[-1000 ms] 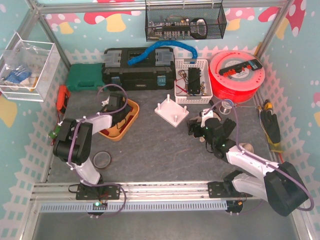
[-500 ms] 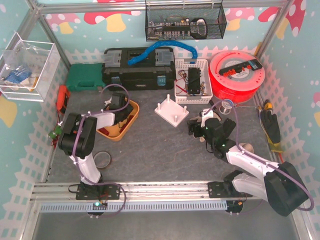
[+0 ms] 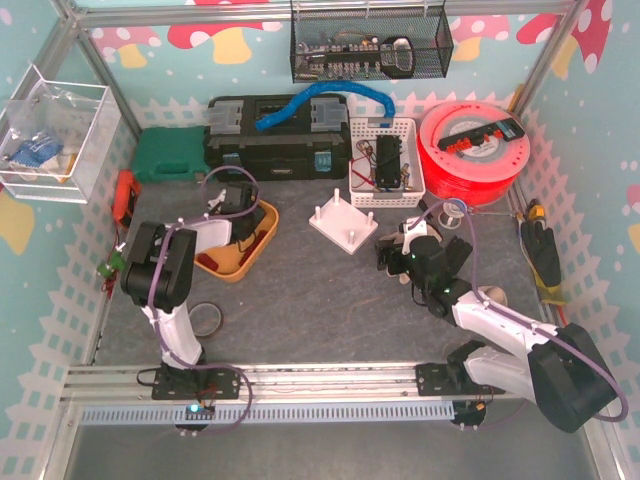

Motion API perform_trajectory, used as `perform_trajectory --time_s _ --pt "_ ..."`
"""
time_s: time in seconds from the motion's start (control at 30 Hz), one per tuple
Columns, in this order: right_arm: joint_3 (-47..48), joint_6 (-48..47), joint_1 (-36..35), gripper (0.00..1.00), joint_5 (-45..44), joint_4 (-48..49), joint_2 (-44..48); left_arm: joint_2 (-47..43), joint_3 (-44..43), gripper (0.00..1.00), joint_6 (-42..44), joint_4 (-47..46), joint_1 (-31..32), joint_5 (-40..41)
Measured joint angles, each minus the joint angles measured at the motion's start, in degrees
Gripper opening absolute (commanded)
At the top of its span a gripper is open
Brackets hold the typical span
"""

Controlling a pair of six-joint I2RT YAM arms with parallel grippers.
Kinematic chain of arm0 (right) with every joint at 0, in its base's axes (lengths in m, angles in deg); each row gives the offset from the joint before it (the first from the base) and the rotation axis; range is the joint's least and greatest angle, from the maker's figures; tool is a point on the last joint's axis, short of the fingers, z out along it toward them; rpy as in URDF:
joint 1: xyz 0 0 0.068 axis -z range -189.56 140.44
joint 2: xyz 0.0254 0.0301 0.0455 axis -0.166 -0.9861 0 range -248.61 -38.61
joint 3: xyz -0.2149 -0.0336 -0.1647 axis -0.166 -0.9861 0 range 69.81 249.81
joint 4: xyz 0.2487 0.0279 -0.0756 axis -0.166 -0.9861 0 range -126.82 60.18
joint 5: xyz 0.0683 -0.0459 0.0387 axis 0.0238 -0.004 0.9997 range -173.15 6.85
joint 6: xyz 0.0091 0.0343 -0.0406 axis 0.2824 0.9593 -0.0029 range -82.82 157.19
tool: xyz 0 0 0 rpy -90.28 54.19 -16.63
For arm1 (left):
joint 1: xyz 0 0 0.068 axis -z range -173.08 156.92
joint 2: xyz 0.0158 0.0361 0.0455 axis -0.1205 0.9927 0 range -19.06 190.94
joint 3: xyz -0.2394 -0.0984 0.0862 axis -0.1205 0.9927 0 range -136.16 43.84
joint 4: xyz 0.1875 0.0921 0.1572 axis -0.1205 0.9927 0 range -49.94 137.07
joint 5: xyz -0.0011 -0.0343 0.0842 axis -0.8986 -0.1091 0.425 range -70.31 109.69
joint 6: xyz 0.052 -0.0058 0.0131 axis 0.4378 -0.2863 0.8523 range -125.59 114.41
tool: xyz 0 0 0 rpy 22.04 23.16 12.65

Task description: Install the large spring

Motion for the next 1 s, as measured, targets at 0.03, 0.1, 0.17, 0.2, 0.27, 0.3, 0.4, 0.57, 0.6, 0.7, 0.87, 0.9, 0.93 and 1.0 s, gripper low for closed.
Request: perform_trajectory --time_s 0.03,0.1,0.17,0.2,0.27,0.3,0.4,0.57,0.6,0.7,0.87,0.9,0.93,1.0 --pt "0.0 0.0 0.0 0.97 -0.07 0.02 0.02 0.2 -0.33 0.48 0.0 0.22 0.0 0.15" --pt "0.0 0.0 0.0 0.97 -0.26 0.0 0.04 0.59 -0.87 0.47 0.0 0.52 0.0 0.28" --pt "0.0 0.0 0.0 0.97 -0.33 -0.11 0.26 0.83 -1.36 0.47 -0.02 1.03 0.0 0.39" --pt "0.0 0.0 0.0 0.97 -0.35 -0.11 0.37 0.85 -1.44 0.47 -0.02 1.25 0.0 0.5" --pt "0.0 0.0 0.0 0.97 -0.42 -0.13 0.48 0.87 -1.66 0.48 -0.02 1.62 0.0 0.68" --pt "0.0 0.0 0.0 0.97 -0.42 -0.15 0.5 0.87 -1.79 0.49 -0.02 1.86 0.0 0.7" --pt "0.0 0.0 0.0 0.97 -0.44 -0.17 0.57 1.05 -2.45 0.5 -0.5 3.06 0.0 0.98" --pt "0.0 0.0 0.0 0.97 -0.55 -0.22 0.7 1.33 -3.91 0.4 -1.88 5.99 -0.02 1.25" --pt "0.0 0.0 0.0 0.97 -0.63 -0.22 0.76 1.49 -4.24 0.4 -2.14 6.67 -0.02 1.36" --pt "0.0 0.0 0.0 0.97 -0.79 -0.35 1.07 2.19 -6.19 0.42 -2.78 9.92 -0.02 2.12" --pt "0.0 0.0 0.0 0.97 -0.92 -0.35 1.27 2.36 -7.63 0.49 -2.8 13.18 -0.02 3.3" --pt "0.0 0.0 0.0 0.97 -0.92 -0.35 1.27 2.36 -7.8 0.49 -2.78 13.46 -0.02 3.3" --pt "0.0 0.0 0.0 0.97 -0.92 -0.35 1.27 2.38 -7.93 0.49 -2.75 13.77 -0.02 3.32" --pt "0.0 0.0 0.0 0.97 -0.94 -0.35 1.27 2.86 -8.46 0.48 -2.75 14.32 -0.02 3.41"
